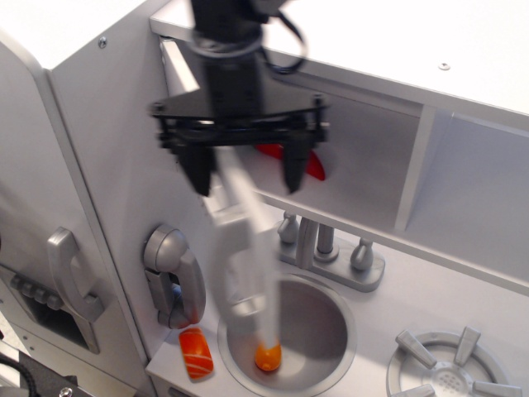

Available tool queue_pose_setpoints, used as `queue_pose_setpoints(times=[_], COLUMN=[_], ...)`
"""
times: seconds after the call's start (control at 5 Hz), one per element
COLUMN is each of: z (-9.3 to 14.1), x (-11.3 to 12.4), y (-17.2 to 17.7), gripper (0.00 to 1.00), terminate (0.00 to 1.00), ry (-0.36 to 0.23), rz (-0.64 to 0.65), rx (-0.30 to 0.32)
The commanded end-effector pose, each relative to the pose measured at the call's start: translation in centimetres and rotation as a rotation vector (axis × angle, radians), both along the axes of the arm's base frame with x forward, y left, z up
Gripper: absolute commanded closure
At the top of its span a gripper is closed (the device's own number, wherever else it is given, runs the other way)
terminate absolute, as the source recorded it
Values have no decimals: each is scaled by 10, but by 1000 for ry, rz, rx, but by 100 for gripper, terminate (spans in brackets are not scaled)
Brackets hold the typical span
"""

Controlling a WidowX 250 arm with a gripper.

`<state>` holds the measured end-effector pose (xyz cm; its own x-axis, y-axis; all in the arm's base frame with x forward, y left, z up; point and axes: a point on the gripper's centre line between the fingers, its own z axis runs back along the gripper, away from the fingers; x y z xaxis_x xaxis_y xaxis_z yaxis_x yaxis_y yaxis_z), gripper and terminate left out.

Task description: Close microwave

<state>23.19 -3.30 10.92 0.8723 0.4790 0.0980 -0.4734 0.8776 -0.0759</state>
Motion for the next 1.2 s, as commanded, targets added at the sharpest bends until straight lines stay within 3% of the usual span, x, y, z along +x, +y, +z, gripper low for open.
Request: queue_pose_setpoints(times=[0.0, 0.2, 0.4, 0.8, 1.0], z=[30, 55, 75, 45, 27], x=[24, 25, 15, -39, -45], y=[-48, -62, -69, -30, -1], gripper=[0, 0, 0, 0, 0], terminate=[0, 0, 0, 0, 0], ry=[-89, -141, -138, -68, -18], rz=[3, 8, -23, -165, -185], rx=[-72, -128, -160, -114, -79])
